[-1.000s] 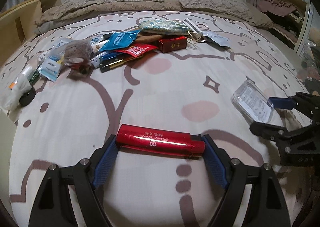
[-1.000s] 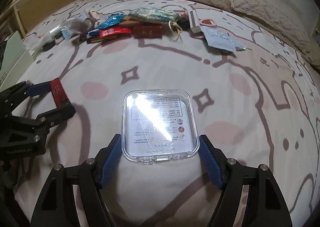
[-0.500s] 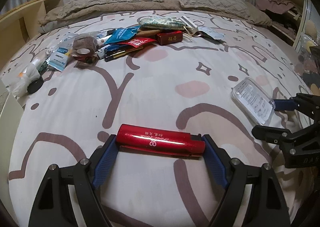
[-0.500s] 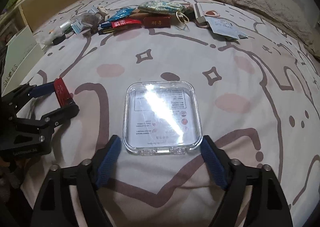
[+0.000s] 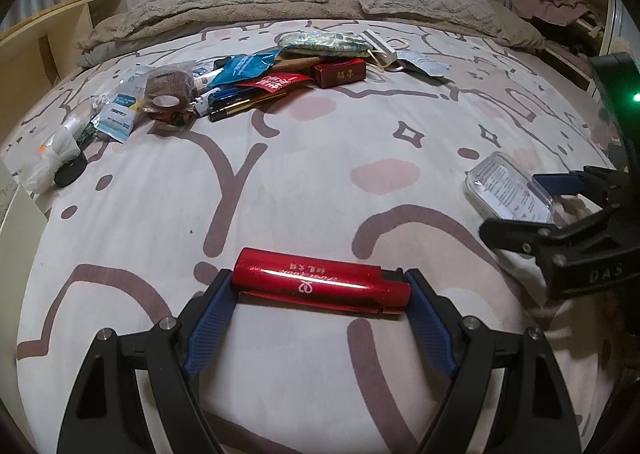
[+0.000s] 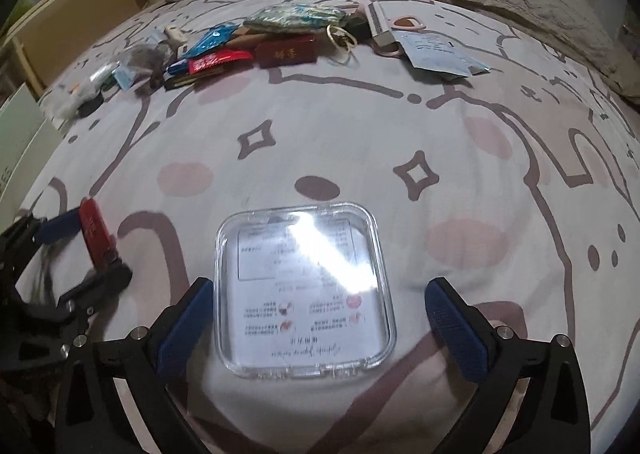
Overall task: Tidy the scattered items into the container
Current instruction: 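Lift the red lighter and clear case off the sheet with both tools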
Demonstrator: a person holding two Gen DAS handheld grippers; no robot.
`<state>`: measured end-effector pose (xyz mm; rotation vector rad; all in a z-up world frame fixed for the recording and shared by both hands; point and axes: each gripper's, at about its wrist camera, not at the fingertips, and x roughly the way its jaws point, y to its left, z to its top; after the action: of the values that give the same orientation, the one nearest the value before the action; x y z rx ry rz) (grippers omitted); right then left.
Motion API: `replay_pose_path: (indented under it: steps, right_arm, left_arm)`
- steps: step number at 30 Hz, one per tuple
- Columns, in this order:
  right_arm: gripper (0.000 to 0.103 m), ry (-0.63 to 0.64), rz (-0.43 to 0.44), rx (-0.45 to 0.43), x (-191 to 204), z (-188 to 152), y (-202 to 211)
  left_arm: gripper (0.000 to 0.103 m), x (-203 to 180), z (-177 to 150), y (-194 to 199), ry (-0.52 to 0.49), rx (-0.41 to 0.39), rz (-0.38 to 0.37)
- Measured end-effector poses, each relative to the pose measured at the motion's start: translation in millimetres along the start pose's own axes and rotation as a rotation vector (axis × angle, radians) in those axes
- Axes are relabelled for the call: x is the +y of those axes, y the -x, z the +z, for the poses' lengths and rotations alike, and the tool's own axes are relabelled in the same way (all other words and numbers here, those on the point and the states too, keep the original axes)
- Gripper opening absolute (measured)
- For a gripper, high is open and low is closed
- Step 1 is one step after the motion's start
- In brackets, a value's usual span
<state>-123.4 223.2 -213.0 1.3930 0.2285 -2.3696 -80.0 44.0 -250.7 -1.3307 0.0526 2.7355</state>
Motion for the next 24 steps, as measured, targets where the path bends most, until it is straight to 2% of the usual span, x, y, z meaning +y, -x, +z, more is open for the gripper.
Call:
replay_pose_path:
  steps: [7,10,12,13,14,18,24]
  right_arm:
    - [0.103,-0.014,0.001,-0.030,-0.4,-3.7,1.1]
    - [0.103,0.003,-0.030,-0.029,4.7,-3.1,3.0]
    - [0.096,0.018,-0.045,-0.033,9.1,-3.2,5.3]
    - [0.084,0.027,-0.049,-0.040,11.6,-3.1,7.9]
    - [0.077,0.037,-0.058,-0.054,14.8,-2.8,12.2]
    - [0.077,0.091,-0.094,-0.071,26.2,-4.9,18.5]
    - [0.077,0.103,-0.073,-0.096,37.3,-7.7,31.4]
  left_arm:
    - [0.084,1.2,0.4,-1.5,0.009,0.007,-0.013]
    - [0.085,1.6,0.4,-1.4,0.010,0.006,-0.014]
    - [0.085,1.1,0.4,-1.0,0.009,0.004,-0.013]
    - [0.085,0.3,0.5,-0.5,0.007,0.001,-0.010]
    - [0.085,-0.2,0.6,0.2,0.005,-0.002,-0.006]
    - [0.083,-0.2,0.7,3.6,0.008,-0.015,0.002]
    - [0.083,3.7,0.7,9.9,0.042,-0.017,0.002]
